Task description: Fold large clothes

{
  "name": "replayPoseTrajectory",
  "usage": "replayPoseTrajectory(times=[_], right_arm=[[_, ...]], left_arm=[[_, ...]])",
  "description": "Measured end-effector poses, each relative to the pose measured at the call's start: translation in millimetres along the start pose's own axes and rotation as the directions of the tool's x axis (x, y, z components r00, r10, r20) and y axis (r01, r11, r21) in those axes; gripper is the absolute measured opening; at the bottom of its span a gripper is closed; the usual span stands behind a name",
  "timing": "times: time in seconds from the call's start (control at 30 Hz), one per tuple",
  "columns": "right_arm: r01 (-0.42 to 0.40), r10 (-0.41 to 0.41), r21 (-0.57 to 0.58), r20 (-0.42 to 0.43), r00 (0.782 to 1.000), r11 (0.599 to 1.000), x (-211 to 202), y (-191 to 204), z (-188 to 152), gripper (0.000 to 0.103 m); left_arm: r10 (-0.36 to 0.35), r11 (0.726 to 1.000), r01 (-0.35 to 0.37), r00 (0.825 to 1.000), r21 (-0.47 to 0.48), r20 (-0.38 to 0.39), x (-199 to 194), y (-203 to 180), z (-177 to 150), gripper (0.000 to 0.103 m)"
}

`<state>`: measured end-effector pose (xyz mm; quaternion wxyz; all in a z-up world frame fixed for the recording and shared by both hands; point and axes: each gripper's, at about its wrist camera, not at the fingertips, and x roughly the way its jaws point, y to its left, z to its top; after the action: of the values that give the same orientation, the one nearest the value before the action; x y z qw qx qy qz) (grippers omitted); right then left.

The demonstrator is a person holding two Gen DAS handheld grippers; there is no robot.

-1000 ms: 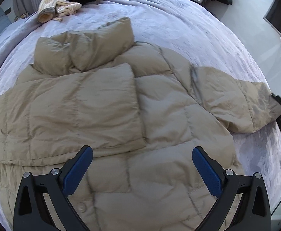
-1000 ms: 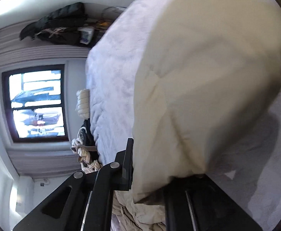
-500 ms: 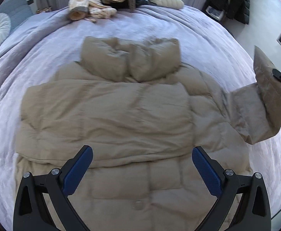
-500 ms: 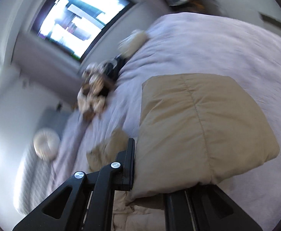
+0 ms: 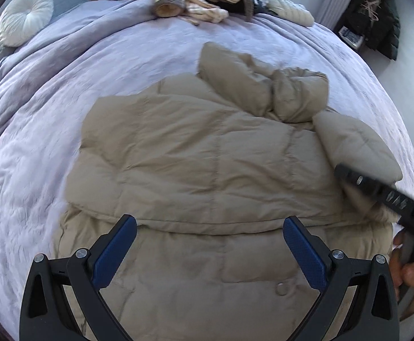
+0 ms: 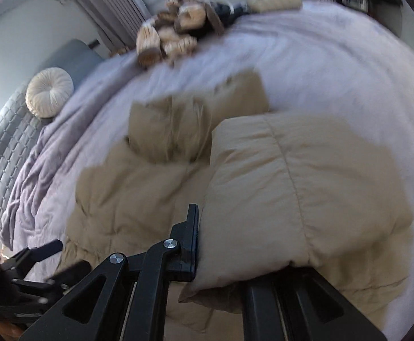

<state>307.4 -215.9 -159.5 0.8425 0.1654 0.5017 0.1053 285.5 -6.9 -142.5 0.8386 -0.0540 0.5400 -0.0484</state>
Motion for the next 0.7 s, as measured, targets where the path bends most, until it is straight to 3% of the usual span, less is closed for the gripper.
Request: replayPoseTrajectory(times=[0.23,0.3,0.37,0.43,0.53,0.6,0.63,0.67,0.7], right_arm=[[-0.021,0.034,0.119,-0.112,0.993,0.993,23,-20,-14,0.011],[-0.047,0.068,0.164,-0.13,0.989,0.985,14,-24,-12,0.027],[-0.083,0.107,0.2,-0.111,0.988,0.976,-1,-29,-14,0.068],[-0.074,0.095,0.24,-0.075,0.993,0.968,-23,-39,-17,0.072],[-0.055,0.07,0.322,-0.035,0.997,0.945,-39,-60,-20,0.072],[-0.067,0.06,0.467,0.031,0.998,0.882,-48,-95,-19,0.072],[-0.077,0.062,0.501,0.046,0.997,0.862,-48,-103,-18,0.066],[-0.091,0.071,0.528,0.059,0.996,0.845,-46,-108,-15,0.04],[-0.102,0.078,0.54,0.067,0.995,0.835,-44,-109,-11,0.022]], left_arm=[[-0.016,1.0,0.016,1.0,-0.024,-0.014,13,8,-2,0.103],[-0.025,0.999,0.025,1.0,-0.03,-0.015,14,10,-1,0.103],[-0.033,0.999,0.033,0.999,-0.038,-0.011,14,15,-1,0.103],[-0.034,0.998,0.034,0.999,-0.044,-0.009,14,19,0,0.103],[-0.033,0.998,0.033,0.999,-0.046,-0.001,14,28,5,0.103],[-0.035,0.998,0.035,0.999,-0.047,0.006,13,32,9,0.103],[-0.045,0.998,0.045,0.999,-0.05,0.008,12,36,11,0.103],[-0.056,0.997,0.056,0.998,-0.055,0.008,12,39,12,0.103],[-0.075,0.995,0.075,0.997,-0.063,0.008,11,42,14,0.103]])
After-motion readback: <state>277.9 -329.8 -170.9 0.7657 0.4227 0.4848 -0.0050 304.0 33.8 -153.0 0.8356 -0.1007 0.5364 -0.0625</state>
